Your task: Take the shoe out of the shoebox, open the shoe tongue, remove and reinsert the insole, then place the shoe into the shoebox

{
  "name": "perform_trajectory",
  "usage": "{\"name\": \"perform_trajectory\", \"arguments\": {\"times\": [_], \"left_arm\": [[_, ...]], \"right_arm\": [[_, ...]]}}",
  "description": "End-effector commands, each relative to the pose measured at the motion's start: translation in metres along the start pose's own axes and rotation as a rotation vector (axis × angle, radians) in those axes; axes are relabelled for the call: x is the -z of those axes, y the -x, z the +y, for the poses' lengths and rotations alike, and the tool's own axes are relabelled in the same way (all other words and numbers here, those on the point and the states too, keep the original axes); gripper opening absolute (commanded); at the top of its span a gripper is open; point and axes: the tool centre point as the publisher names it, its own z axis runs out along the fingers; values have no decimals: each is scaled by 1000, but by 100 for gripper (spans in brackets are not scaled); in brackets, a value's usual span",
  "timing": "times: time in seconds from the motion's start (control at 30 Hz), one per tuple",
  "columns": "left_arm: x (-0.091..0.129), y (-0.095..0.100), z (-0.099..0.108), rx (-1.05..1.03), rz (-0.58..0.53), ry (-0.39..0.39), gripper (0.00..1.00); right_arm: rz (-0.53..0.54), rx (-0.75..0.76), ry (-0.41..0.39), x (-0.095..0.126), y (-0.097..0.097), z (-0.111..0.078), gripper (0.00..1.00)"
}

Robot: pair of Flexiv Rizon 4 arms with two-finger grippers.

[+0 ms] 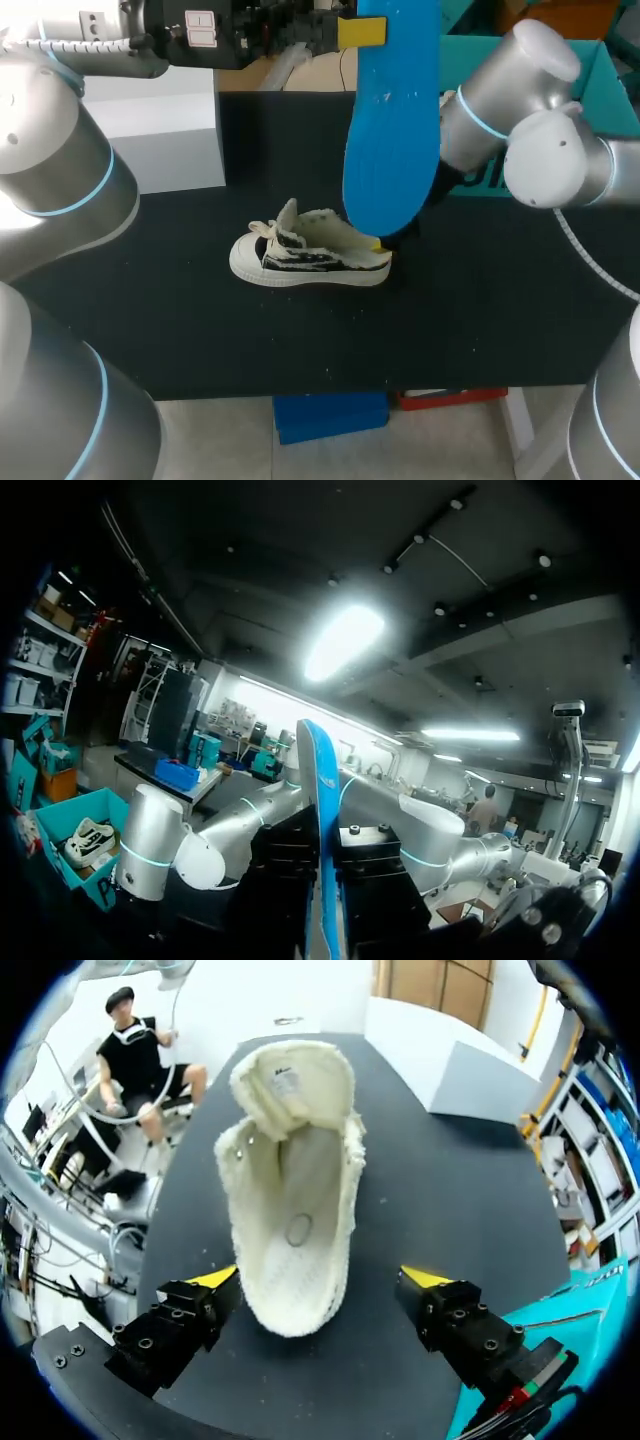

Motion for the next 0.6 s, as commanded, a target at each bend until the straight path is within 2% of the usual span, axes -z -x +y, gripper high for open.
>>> {"name": "perform_trajectory", "arguments": {"times": [0.03,0.27,0.6], "left_arm": [[-1,0,0,1,-4,2,0],[-1,0,0,1,-4,2,0],[-1,0,0,1,-4,2,0]], "right_arm": [[-4,-7,-461,-5,6,13,100],[-14,18,-547,-15,14,30,100],[-14,36,-569,-28,21,48,100]]}}
